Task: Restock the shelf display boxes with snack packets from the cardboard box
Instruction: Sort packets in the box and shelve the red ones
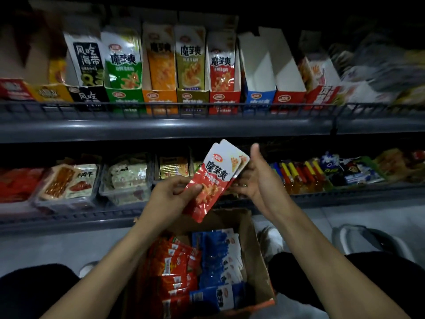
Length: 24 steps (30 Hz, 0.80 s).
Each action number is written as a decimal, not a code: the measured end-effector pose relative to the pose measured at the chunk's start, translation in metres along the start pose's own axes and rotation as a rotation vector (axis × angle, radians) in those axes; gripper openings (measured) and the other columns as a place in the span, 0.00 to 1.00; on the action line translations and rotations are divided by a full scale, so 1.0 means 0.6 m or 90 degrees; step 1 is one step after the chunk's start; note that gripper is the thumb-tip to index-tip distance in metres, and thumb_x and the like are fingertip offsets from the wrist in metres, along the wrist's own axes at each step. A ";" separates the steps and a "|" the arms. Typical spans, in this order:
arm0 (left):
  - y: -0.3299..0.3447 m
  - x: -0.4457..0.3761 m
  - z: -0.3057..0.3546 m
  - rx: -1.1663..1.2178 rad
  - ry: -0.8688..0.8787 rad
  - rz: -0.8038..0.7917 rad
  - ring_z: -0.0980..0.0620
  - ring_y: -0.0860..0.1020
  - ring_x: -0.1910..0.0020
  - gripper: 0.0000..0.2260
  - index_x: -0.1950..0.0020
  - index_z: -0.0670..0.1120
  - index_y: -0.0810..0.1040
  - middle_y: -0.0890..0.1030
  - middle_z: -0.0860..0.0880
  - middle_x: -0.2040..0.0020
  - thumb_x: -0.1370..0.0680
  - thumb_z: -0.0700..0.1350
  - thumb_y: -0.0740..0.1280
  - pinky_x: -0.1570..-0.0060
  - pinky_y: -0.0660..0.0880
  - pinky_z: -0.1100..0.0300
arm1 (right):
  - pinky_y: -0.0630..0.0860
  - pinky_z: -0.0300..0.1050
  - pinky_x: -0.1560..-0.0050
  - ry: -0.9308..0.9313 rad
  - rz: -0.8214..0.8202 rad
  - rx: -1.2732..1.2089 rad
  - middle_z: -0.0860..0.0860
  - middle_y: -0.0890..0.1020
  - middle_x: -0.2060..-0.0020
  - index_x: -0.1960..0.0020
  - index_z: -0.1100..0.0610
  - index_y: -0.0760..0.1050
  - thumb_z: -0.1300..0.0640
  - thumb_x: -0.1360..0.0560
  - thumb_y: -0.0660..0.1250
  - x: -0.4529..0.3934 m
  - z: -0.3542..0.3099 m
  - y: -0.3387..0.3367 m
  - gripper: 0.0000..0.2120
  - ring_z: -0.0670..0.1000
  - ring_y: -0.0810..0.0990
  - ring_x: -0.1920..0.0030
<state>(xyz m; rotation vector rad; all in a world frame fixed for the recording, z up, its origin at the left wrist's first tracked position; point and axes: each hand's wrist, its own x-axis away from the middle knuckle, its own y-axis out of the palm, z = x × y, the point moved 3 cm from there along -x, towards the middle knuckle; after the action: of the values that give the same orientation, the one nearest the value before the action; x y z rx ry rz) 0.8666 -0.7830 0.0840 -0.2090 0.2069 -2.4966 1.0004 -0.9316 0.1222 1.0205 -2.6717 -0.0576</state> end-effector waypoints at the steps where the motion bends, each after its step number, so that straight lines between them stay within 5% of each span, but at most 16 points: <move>1: -0.002 0.000 0.001 0.014 -0.012 0.017 0.55 0.83 0.66 0.05 0.60 0.49 0.79 0.85 0.48 0.63 0.28 0.49 0.72 0.66 0.77 0.59 | 0.79 0.56 0.44 -0.009 -0.011 -0.033 0.56 0.85 0.50 0.44 0.55 0.80 0.35 0.29 0.63 0.003 0.002 0.006 0.27 0.56 0.83 0.46; 4: -0.010 0.002 0.007 -0.007 -0.011 0.032 0.50 0.82 0.69 0.18 0.63 0.43 0.74 0.84 0.46 0.67 0.33 0.57 0.71 0.69 0.76 0.56 | 0.80 0.54 0.47 -0.060 -0.015 0.084 0.52 0.85 0.50 0.41 0.51 0.75 0.52 0.28 0.74 0.008 0.011 0.025 0.17 0.53 0.84 0.48; 6: -0.012 0.005 0.013 -0.042 0.021 0.021 0.51 0.81 0.69 0.20 0.64 0.42 0.72 0.83 0.47 0.68 0.33 0.60 0.70 0.70 0.75 0.55 | 0.82 0.49 0.52 -0.060 0.000 0.150 0.50 0.85 0.52 0.43 0.47 0.71 0.61 0.30 0.75 0.008 0.014 0.038 0.21 0.49 0.84 0.50; 13: -0.015 -0.006 0.033 -0.067 0.069 -0.001 0.50 0.80 0.70 0.21 0.67 0.45 0.70 0.81 0.46 0.70 0.33 0.62 0.69 0.71 0.74 0.53 | 0.82 0.52 0.51 -0.133 0.024 0.232 0.47 0.83 0.50 0.39 0.42 0.67 0.60 0.29 0.75 -0.003 -0.015 0.056 0.26 0.45 0.83 0.49; 19: 0.010 -0.051 0.093 -0.039 0.118 -0.026 0.53 0.80 0.69 0.13 0.64 0.47 0.75 0.81 0.50 0.69 0.26 0.55 0.69 0.67 0.78 0.49 | 0.82 0.48 0.52 -0.252 0.066 0.257 0.47 0.83 0.50 0.42 0.41 0.67 0.66 0.27 0.72 -0.024 -0.096 0.035 0.25 0.44 0.84 0.51; 24: 0.010 -0.100 0.182 -0.132 0.302 0.100 0.61 0.78 0.53 0.03 0.51 0.51 0.78 0.81 0.56 0.54 0.22 0.49 0.67 0.55 0.72 0.69 | 0.82 0.45 0.58 -0.311 0.121 0.260 0.48 0.83 0.52 0.43 0.47 0.67 0.66 0.27 0.71 -0.065 -0.205 0.009 0.22 0.44 0.84 0.55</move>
<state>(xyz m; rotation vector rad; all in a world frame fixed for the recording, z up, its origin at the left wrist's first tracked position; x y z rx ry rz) 0.9395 -0.7630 0.1834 0.3100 0.6503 -2.3292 1.0581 -0.8940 0.2312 0.9492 -3.3104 0.3311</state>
